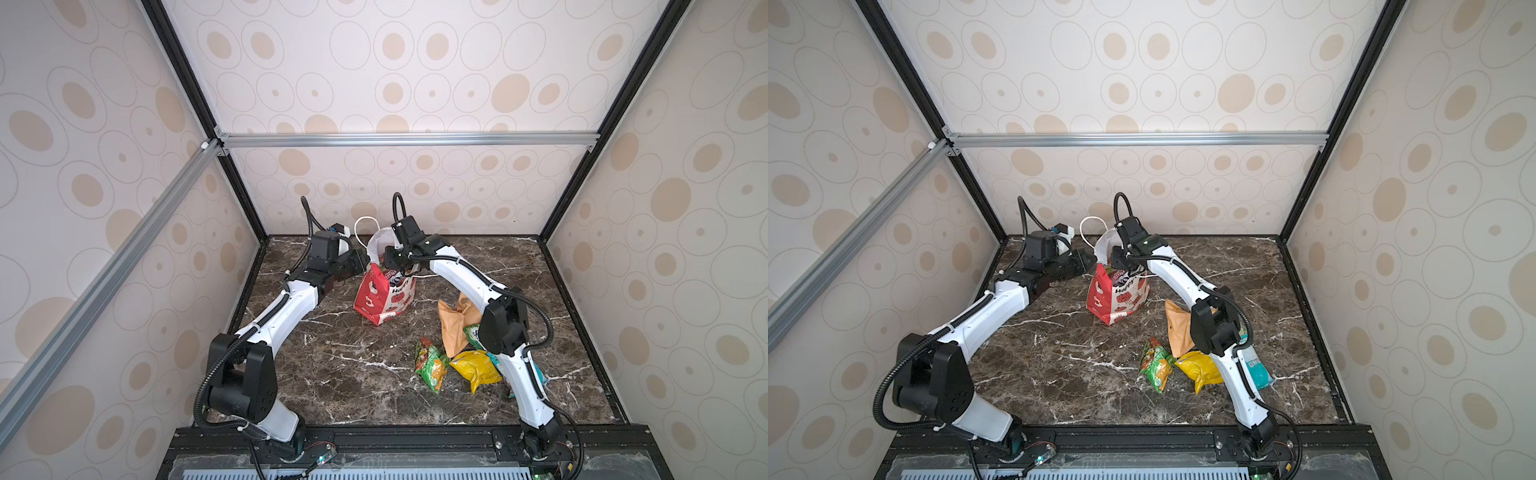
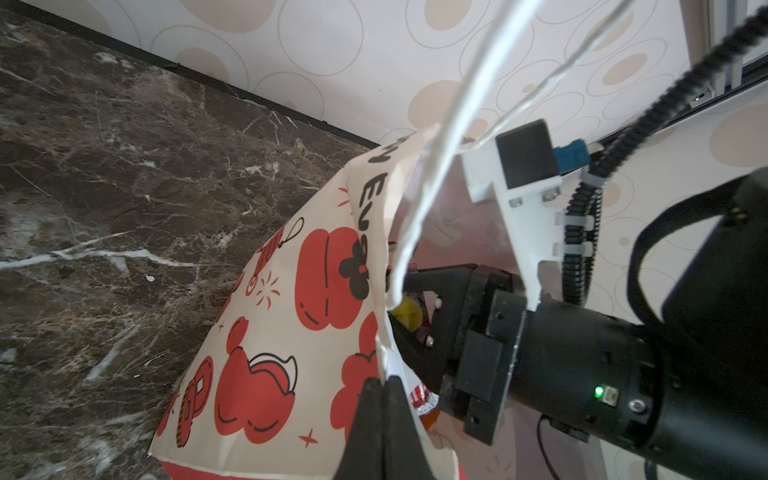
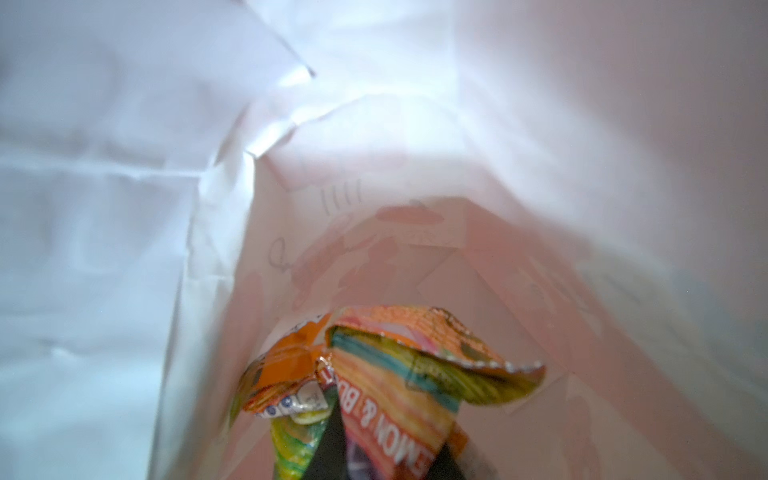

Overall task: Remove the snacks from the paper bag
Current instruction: 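Lift the Fox's fruits packet up out of the bag with the right gripper, then set the bag upright with the left gripper while the right gripper lowers the packet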

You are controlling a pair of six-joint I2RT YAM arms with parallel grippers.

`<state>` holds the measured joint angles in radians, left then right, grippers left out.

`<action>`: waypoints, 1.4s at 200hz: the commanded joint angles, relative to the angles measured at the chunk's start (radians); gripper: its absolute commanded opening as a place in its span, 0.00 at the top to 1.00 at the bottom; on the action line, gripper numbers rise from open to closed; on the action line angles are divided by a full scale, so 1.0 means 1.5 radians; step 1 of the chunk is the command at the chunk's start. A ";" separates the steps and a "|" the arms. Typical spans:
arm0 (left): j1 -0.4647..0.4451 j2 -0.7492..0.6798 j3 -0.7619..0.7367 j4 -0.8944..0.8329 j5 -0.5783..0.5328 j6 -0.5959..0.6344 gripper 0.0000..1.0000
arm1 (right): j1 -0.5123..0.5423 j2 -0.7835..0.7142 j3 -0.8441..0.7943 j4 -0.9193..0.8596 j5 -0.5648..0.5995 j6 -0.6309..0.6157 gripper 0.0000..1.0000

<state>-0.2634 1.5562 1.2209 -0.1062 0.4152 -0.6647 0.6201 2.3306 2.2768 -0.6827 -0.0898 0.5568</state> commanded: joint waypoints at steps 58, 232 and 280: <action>0.005 0.017 0.031 -0.040 -0.011 0.019 1.00 | -0.010 -0.061 0.009 0.007 0.015 -0.001 1.00; 0.005 0.030 0.106 -0.092 -0.046 0.059 0.77 | -0.058 -0.175 0.117 0.126 -0.045 0.117 1.00; 0.005 -0.032 0.100 -0.091 -0.080 0.097 0.51 | -0.122 -0.240 0.175 0.008 0.050 0.116 1.00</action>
<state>-0.2626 1.5814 1.3472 -0.2237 0.3336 -0.5732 0.4934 2.0991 2.5000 -0.6052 -0.1047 0.7170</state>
